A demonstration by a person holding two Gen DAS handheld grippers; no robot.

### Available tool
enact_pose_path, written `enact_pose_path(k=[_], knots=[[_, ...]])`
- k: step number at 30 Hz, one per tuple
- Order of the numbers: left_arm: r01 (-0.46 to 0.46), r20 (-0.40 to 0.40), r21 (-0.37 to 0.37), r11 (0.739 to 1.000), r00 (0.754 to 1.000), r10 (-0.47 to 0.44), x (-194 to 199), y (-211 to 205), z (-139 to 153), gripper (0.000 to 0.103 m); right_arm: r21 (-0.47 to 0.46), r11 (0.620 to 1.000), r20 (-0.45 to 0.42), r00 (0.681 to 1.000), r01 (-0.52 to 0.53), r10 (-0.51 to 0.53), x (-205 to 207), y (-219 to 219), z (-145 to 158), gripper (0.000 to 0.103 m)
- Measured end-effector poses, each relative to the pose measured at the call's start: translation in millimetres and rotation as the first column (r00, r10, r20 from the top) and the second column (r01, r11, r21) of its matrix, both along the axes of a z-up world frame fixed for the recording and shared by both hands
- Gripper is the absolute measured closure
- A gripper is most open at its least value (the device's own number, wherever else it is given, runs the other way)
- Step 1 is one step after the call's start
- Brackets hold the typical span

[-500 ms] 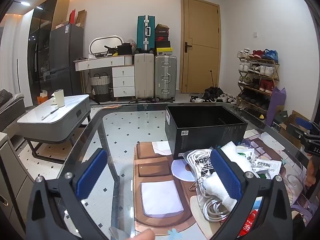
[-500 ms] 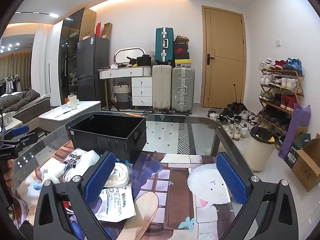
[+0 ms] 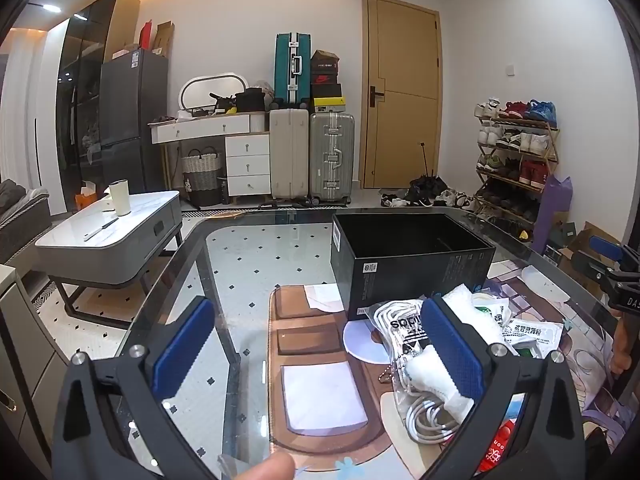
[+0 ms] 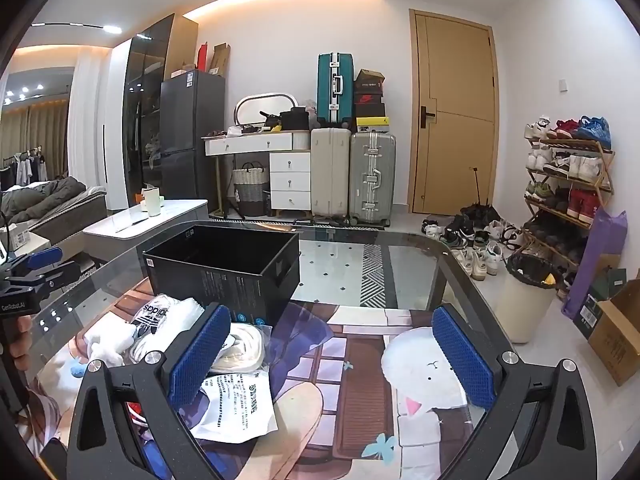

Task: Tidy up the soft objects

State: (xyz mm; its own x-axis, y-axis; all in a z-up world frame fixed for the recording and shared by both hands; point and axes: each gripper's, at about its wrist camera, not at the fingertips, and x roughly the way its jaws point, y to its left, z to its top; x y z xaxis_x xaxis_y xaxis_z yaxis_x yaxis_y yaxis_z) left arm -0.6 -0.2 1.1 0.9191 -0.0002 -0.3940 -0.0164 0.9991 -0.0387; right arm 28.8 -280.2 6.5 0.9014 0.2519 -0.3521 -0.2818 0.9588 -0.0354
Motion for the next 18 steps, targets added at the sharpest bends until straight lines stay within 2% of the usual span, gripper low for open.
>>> enact_pose_path(k=[18], knots=[[0.005, 0.006, -0.003, 1.0, 1.0, -0.005, -2.2, -1.0, 2.7, 0.0, 0.003, 1.0, -0.002, 1.0, -0.001, 0.001, 0.6, -0.3, 1.0, 0.0]])
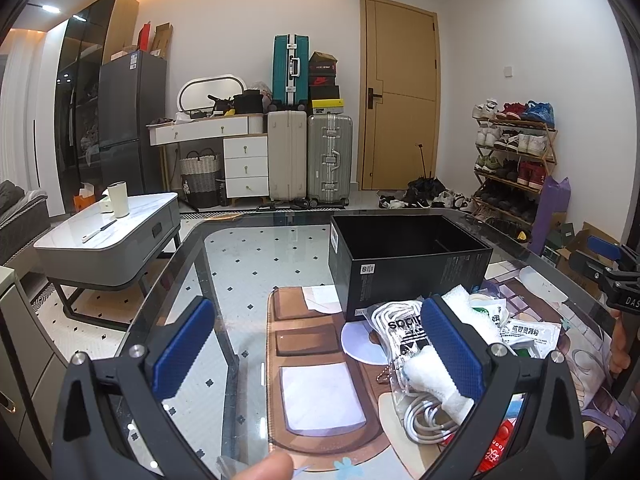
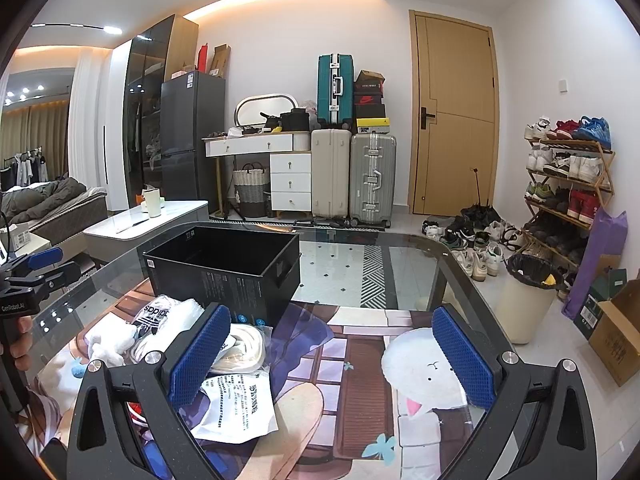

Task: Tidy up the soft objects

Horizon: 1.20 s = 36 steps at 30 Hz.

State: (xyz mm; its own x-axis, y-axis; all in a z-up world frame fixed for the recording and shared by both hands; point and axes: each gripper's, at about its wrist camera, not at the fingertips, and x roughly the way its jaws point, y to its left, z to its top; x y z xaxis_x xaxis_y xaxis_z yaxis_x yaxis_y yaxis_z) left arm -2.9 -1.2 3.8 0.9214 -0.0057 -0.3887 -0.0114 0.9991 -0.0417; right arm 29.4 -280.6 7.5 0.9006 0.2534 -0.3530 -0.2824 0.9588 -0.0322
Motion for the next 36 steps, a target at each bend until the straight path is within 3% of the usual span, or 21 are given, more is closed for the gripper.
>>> enact_pose_path(k=[36], knots=[[-0.002, 0.008, 0.0, 1.0, 1.0, 0.002, -3.5, 1.5, -0.2, 0.0, 0.009, 1.0, 0.0, 1.0, -0.008, 0.008, 1.5, -2.4, -0.5, 0.0]])
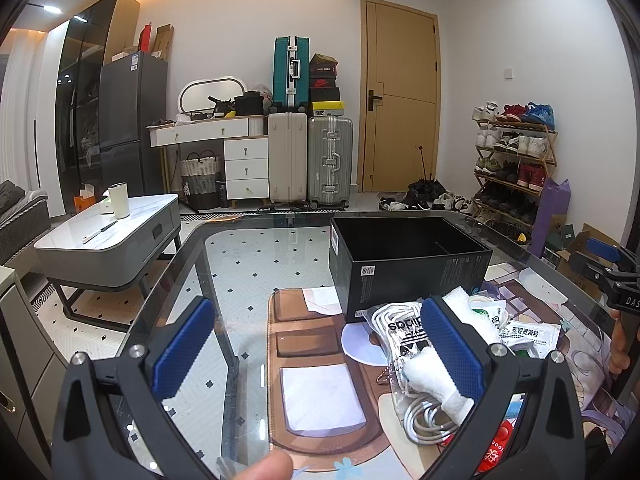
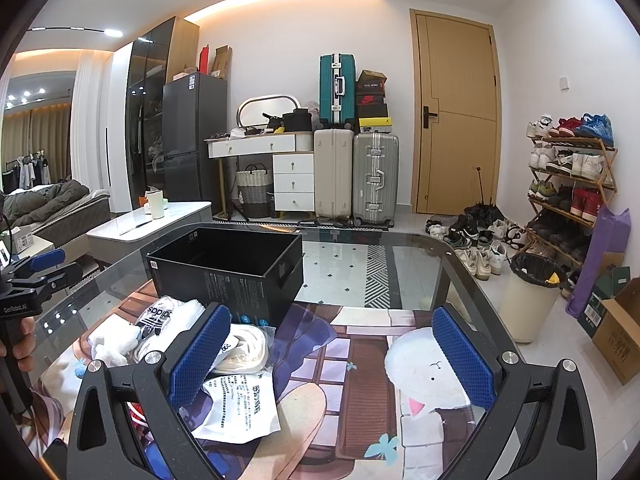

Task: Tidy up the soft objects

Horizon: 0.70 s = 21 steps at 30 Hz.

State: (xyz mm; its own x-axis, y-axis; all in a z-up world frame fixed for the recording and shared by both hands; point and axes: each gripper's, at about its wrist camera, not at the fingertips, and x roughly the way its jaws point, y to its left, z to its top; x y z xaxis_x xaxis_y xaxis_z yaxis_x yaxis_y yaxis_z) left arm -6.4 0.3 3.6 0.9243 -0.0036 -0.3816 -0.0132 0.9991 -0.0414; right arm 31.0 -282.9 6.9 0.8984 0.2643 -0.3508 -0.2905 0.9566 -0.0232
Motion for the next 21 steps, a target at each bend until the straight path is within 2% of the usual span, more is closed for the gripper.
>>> enact_pose_path(k=[21], knots=[[0.001, 0.009, 0.021, 1.0, 1.0, -0.001, -1.9, -2.6, 1.7, 0.0, 0.003, 1.0, 0.0, 1.0, -0.001, 0.001, 0.1, 0.6, -0.6, 0.0]])
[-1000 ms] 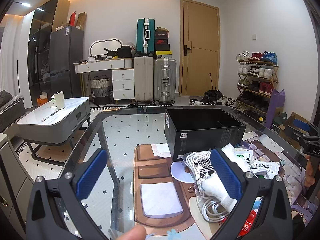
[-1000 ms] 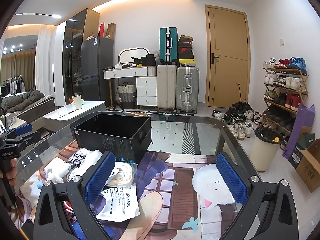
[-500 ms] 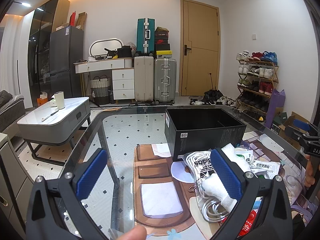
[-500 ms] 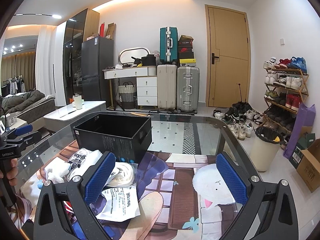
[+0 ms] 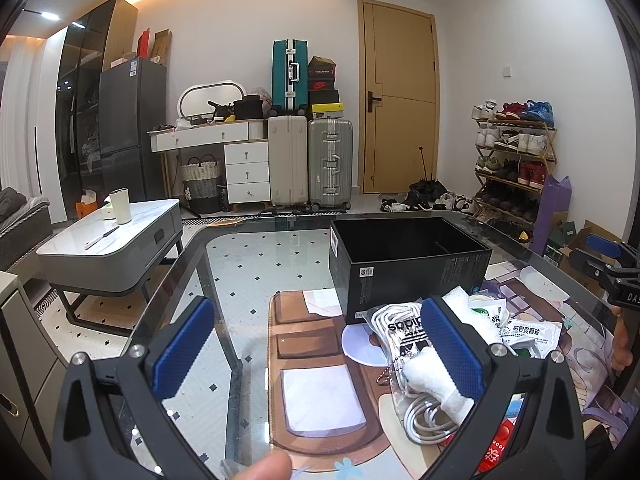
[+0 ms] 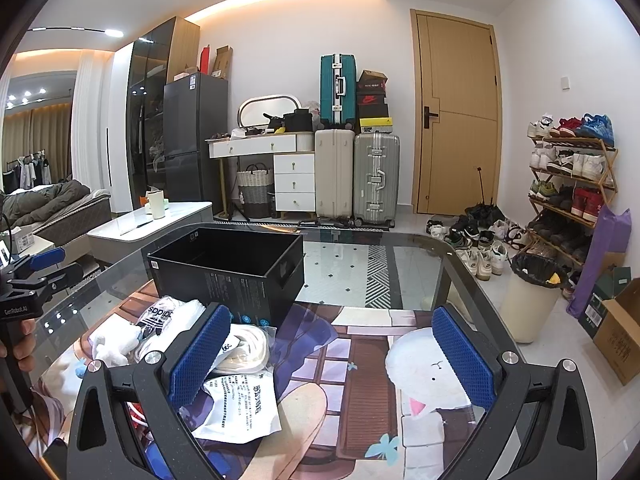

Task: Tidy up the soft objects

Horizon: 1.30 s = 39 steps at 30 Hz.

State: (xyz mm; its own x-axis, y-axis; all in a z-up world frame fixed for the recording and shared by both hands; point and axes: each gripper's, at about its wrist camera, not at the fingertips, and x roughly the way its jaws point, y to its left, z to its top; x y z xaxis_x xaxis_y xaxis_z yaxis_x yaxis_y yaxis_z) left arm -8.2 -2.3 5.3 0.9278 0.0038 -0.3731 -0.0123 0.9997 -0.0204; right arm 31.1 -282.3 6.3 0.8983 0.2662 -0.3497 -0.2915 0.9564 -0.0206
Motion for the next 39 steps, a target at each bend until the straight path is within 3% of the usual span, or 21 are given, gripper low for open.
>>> enact_pose_path(k=[11, 25, 39], knots=[[0.002, -0.049, -0.02, 1.0, 0.999, -0.003, 9, -1, -1, 0.0, 0.008, 1.0, -0.013, 1.0, -0.007, 0.007, 0, 4, -3, 0.0], [0.076, -0.169, 0.03, 0.997, 0.983, -0.07, 10, -34, 5, 0.0, 0.007, 0.997, -0.15, 0.986, -0.075, 0.076, 13, 14, -2, 0.0], [0.092, -0.196, 0.007, 0.996, 0.977, -0.088, 2, -46, 15, 0.0, -0.008, 0.991, -0.205, 0.971, -0.131, 0.127, 19, 41, 20, 0.0]])
